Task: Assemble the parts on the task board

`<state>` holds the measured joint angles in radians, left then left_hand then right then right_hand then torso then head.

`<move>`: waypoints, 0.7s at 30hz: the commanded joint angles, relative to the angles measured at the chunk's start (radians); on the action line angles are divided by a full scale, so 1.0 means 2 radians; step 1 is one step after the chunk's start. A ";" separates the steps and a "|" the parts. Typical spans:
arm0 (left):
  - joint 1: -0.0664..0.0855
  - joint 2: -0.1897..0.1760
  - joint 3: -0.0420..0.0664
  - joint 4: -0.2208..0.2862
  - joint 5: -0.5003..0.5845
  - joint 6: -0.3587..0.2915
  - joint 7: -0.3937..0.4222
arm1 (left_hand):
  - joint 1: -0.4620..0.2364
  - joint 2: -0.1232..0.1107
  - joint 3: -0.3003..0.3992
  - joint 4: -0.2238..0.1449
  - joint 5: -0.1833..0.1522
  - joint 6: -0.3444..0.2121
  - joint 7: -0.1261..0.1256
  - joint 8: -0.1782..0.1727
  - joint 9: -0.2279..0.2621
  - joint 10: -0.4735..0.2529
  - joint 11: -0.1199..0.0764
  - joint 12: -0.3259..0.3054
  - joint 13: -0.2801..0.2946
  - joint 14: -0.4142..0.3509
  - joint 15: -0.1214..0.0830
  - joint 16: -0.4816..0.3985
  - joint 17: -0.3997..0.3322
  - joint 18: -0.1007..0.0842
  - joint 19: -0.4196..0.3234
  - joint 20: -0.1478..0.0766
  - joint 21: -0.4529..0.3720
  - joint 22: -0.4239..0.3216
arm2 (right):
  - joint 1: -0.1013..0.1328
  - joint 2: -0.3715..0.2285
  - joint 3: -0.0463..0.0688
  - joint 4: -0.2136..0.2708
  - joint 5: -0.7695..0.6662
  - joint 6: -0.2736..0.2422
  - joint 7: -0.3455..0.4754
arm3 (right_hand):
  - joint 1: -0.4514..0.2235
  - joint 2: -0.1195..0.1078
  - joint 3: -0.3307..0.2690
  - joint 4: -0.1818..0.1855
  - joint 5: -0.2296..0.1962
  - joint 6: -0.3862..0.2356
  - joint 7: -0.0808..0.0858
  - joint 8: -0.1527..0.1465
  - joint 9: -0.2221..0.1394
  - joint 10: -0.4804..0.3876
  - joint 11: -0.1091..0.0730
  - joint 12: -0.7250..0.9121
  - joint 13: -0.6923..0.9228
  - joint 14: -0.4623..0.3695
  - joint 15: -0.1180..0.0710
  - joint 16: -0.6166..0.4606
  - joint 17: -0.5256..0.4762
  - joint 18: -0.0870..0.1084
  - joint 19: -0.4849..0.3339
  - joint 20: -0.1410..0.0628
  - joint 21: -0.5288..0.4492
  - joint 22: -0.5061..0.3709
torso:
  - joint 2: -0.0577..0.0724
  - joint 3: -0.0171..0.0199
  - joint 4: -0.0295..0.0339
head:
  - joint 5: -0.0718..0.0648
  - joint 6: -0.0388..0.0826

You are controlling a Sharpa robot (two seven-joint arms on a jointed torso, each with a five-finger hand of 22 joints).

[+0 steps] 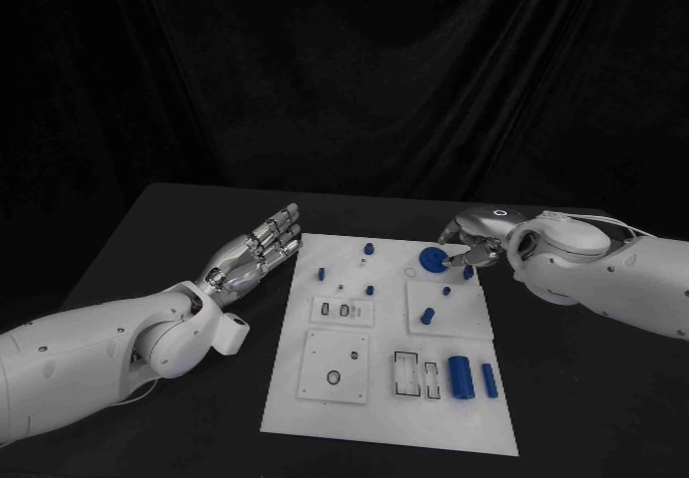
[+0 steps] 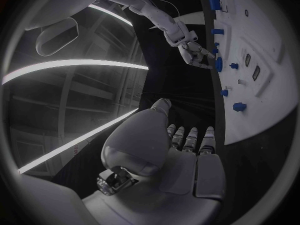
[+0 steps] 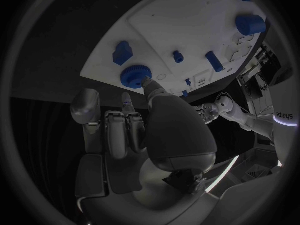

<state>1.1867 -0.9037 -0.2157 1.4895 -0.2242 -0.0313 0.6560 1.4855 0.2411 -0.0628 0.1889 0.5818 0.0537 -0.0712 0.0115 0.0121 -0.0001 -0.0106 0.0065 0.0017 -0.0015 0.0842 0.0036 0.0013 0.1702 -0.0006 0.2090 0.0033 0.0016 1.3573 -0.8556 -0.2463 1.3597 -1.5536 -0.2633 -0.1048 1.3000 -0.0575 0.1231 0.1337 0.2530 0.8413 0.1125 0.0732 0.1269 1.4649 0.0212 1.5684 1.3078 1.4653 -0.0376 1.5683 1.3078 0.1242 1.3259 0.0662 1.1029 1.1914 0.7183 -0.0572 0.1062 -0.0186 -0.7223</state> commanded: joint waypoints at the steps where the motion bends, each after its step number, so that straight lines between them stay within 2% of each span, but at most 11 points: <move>1: -0.001 0.001 0.000 0.001 0.000 0.008 0.002 | -0.002 0.000 0.002 0.000 0.002 0.001 0.002 0.002 0.000 0.000 -0.003 -0.003 -0.001 0.001 0.003 -0.002 -0.001 0.004 0.000 0.004 -0.002 -0.001 | -0.002 0.003 0.000 -0.004 0.000 -0.013 0.008 | 0.004 0.003 0.004 0.000 0.006 0.004 0.002 -0.001 0.001 0.053 0.001 0.001 0.132 0.053 -0.001 0.001 0.131 -0.007 0.001 0.002 0.002 0.001 | -0.001 -0.0003 -0.0002 | -0.001 -0.003; 2: -0.001 0.001 0.000 0.001 0.000 0.008 0.002 | -0.001 0.000 0.003 -0.002 0.003 0.001 0.002 0.002 0.000 0.000 -0.003 -0.003 -0.001 0.001 0.004 -0.002 -0.001 0.004 0.000 0.004 -0.002 -0.001 | -0.003 0.004 0.000 -0.005 0.000 -0.014 0.009 | 0.005 0.004 0.006 -0.001 0.013 0.004 0.003 -0.001 0.001 0.053 0.002 0.001 0.132 0.053 0.000 0.001 0.131 -0.007 0.001 0.002 0.002 0.002 | -0.001 -0.0003 -0.0004 | -0.001 -0.003; 9: -0.001 0.002 0.000 0.000 0.000 0.011 -0.001 | 0.000 0.000 0.004 -0.003 0.003 0.001 0.002 0.002 0.000 0.000 -0.002 -0.003 -0.001 0.001 0.004 -0.002 -0.001 0.004 0.000 0.005 -0.002 -0.001 | -0.007 0.014 0.000 -0.016 0.000 -0.015 0.012 | 0.006 0.004 0.007 -0.003 0.016 0.005 0.004 -0.001 0.001 0.053 0.002 0.001 0.132 0.053 0.000 0.001 0.131 -0.008 0.001 0.002 0.003 0.003 | -0.001 -0.0001 -0.0001 | -0.002 -0.005; 21: -0.001 0.003 0.000 -0.001 0.000 0.014 -0.004 | 0.001 0.000 0.006 -0.006 0.003 0.003 0.004 0.002 0.001 0.000 -0.002 -0.003 -0.001 0.001 0.005 -0.002 -0.001 0.004 0.000 0.006 -0.002 -0.001 | -0.016 0.030 0.000 -0.035 0.000 -0.008 0.015 | 0.005 0.003 0.009 -0.005 -0.007 0.012 0.008 0.001 0.003 0.053 0.006 0.001 0.132 0.053 0.003 0.001 0.131 -0.008 0.002 0.005 0.003 0.007 | -0.001 0.0000 -0.0001 | -0.002 -0.009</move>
<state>1.1863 -0.8993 -0.2157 1.4857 -0.2243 -0.0188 0.6422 1.4855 0.2411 -0.0531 0.1792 0.5818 0.0590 -0.0659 0.0115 0.0120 -0.0001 -0.0106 0.0065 0.0009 0.0023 0.0879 0.0036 0.0013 0.1703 -0.0006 0.2163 0.0033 0.0014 1.3290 -0.7963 -0.2457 1.2919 -1.5526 -0.2750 -0.0789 1.3053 -0.0522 0.1367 0.1254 0.2426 0.8586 0.1284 0.0732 0.1323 1.4664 0.0272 1.5683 1.3076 1.4652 -0.0376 1.5683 1.3076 0.1244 1.3295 0.0698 1.1029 1.2036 0.7166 -0.0576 0.1057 -0.0216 -0.7387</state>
